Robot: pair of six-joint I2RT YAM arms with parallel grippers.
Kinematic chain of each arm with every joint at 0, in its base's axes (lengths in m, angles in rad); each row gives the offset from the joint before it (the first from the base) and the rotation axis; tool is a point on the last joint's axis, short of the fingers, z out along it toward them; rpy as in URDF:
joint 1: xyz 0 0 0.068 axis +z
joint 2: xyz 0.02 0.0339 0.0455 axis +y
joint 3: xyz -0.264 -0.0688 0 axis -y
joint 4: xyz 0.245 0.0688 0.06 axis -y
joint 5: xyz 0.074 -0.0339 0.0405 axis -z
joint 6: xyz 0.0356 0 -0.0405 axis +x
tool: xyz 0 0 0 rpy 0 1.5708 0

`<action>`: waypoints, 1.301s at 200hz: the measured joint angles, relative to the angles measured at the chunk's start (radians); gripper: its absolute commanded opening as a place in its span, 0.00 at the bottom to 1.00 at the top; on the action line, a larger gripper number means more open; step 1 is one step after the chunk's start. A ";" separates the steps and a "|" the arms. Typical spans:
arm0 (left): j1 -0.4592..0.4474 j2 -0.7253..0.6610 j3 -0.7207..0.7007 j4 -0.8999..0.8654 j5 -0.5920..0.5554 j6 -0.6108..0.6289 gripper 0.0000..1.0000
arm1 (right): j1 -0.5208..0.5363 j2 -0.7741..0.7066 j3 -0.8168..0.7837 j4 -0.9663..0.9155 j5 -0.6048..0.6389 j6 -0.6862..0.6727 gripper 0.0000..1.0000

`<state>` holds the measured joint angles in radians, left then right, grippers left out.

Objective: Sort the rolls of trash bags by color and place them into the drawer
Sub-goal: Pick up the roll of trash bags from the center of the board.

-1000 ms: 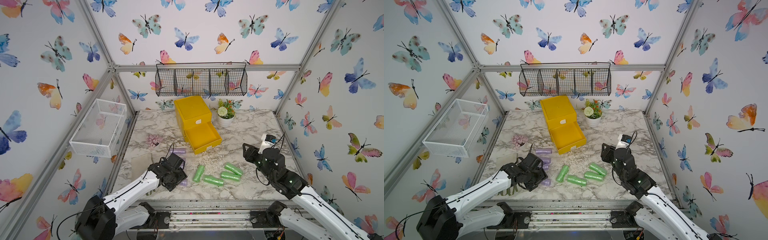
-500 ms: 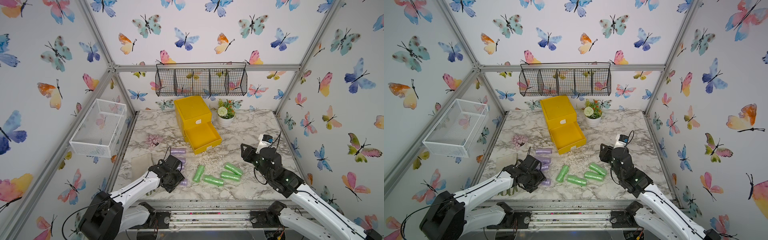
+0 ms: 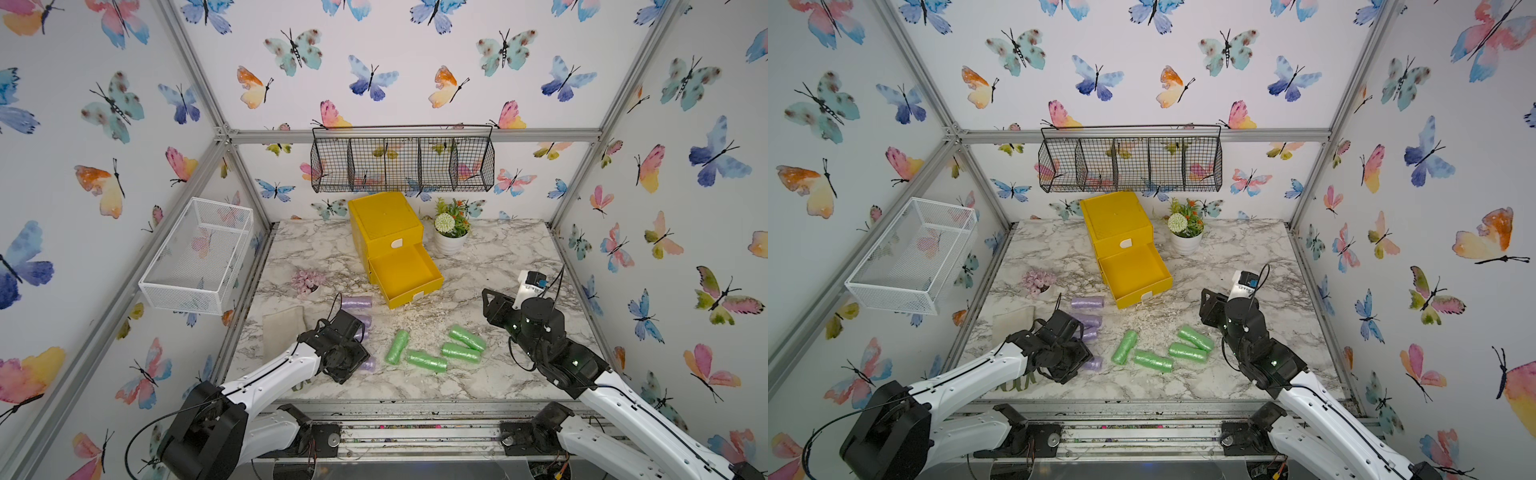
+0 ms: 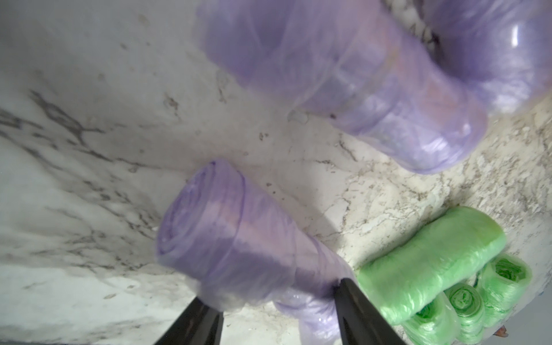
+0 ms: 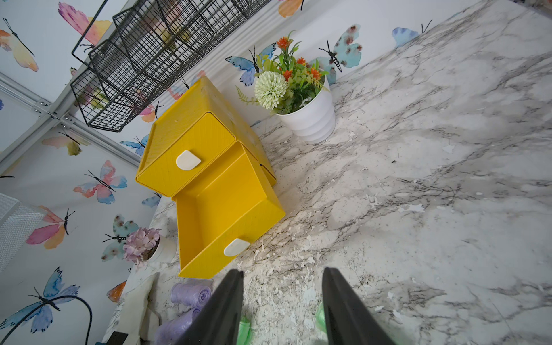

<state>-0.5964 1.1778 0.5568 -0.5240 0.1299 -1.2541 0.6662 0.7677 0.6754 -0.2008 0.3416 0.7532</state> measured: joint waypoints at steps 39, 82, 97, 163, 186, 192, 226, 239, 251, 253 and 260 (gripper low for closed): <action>0.000 0.025 0.000 0.034 -0.007 0.000 0.60 | 0.000 0.001 0.000 0.000 0.000 -0.003 0.48; 0.000 0.050 0.000 0.053 -0.013 0.000 0.55 | 0.000 0.006 0.000 0.001 0.000 -0.003 0.48; 0.002 0.051 0.000 0.053 -0.013 0.000 0.51 | 0.000 0.009 0.000 0.001 0.000 -0.004 0.48; 0.006 -0.020 0.000 0.013 -0.009 0.019 0.24 | 0.000 0.009 0.000 0.001 0.000 -0.006 0.48; 0.006 -0.082 0.000 -0.019 0.000 0.024 0.20 | -0.002 0.010 0.000 0.001 0.000 -0.005 0.48; 0.006 -0.112 0.002 -0.036 0.005 0.029 0.18 | -0.002 0.010 0.000 0.001 0.000 -0.005 0.48; -0.039 -0.211 0.109 -0.161 0.004 0.090 0.10 | -0.005 0.009 0.000 0.004 -0.003 -0.003 0.48; -0.071 -0.236 0.195 -0.200 -0.013 0.134 0.08 | -0.005 0.009 -0.004 0.010 -0.007 -0.002 0.48; -0.091 -0.246 0.286 -0.231 -0.030 0.182 0.07 | -0.005 0.009 -0.011 0.016 -0.012 0.001 0.48; -0.093 -0.246 0.301 -0.235 -0.033 0.193 0.07 | -0.005 0.009 -0.013 0.016 -0.014 0.003 0.48; -0.101 -0.239 0.354 -0.258 -0.042 0.229 0.07 | -0.005 0.009 -0.018 0.019 -0.019 0.006 0.48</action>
<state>-0.6979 0.9386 0.9112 -0.7822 0.0883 -1.0248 0.6617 0.7769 0.6575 -0.1822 0.3229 0.7589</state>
